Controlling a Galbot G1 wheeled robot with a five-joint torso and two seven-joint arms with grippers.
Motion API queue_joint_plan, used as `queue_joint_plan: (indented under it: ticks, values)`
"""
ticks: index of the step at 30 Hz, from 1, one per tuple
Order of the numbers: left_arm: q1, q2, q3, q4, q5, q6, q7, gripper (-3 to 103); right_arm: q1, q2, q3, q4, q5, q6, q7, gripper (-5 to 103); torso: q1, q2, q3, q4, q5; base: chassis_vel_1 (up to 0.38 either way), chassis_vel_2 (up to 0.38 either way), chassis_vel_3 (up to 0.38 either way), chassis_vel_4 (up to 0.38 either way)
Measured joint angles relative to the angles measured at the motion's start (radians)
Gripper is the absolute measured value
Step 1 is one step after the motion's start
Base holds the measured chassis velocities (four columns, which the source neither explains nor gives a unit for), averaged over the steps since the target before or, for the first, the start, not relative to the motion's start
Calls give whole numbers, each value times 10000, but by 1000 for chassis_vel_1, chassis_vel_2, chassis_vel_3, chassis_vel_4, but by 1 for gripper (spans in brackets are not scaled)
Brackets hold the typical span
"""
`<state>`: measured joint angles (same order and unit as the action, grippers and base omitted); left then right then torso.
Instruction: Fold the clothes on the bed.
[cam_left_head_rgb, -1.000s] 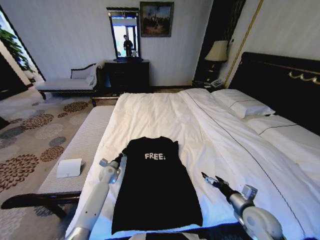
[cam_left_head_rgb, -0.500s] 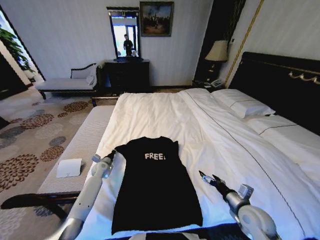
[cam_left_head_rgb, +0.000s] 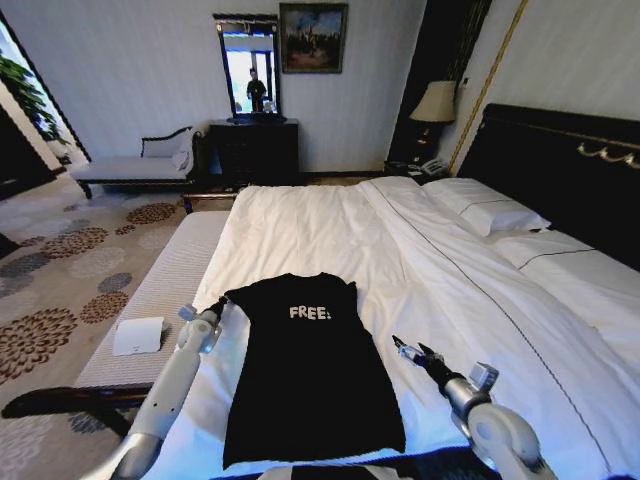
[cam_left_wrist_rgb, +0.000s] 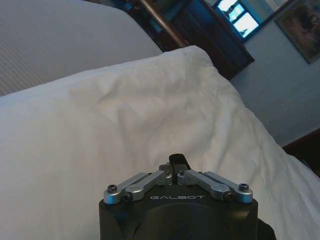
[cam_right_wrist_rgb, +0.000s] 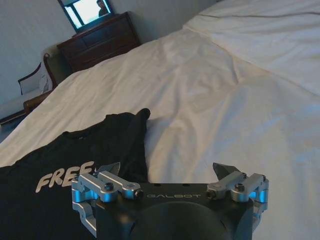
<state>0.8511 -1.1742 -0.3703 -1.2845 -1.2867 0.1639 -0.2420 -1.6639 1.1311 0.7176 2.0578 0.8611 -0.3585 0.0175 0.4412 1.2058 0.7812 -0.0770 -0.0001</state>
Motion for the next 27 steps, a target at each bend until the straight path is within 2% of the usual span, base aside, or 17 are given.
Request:
queue_joint_plan:
  ticks: [6, 10, 11, 16, 22, 27]
  values:
    - [-9, 58, 94, -312, 434, 32, -161, 0, 72, -1, -41, 33, -253, 136, -69, 100, 0, 0, 0, 0, 1, 0, 0, 0, 0]
    - [95, 200, 347, -754, 2037, 30, -290, 0, 84, 112, -106, 177, -693, 288, -37, 100, 0, 0, 0, 0, 1, 0, 0, 0, 0]
    - [95, 200, 347, -754, 2037, 30, -290, 0, 84, 112, -106, 177, -693, 288, -37, 100, 0, 0, 0, 0, 1, 0, 0, 0, 0]
    - [141, 202, 719, -1443, 3364, 236, -378, 0, 133, 69, -207, 273, -1155, 442, -106, 100, 0, 0, -1, -1, 0, 0, 0, 0, 0]
    - [176, 230, 1058, -1835, 4007, 351, -363, 0, 253, 5, -305, 195, -1064, 445, -149, 100, 0, 0, 0, 2, 2, 0, 0, 0, 0]
    - [-124, 243, 2046, -1872, 4487, 425, -303, 0, 125, 48, -241, 192, -1044, 503, -224, 100, -1, 0, -1, -3, 1, 0, 0, 0, 0]
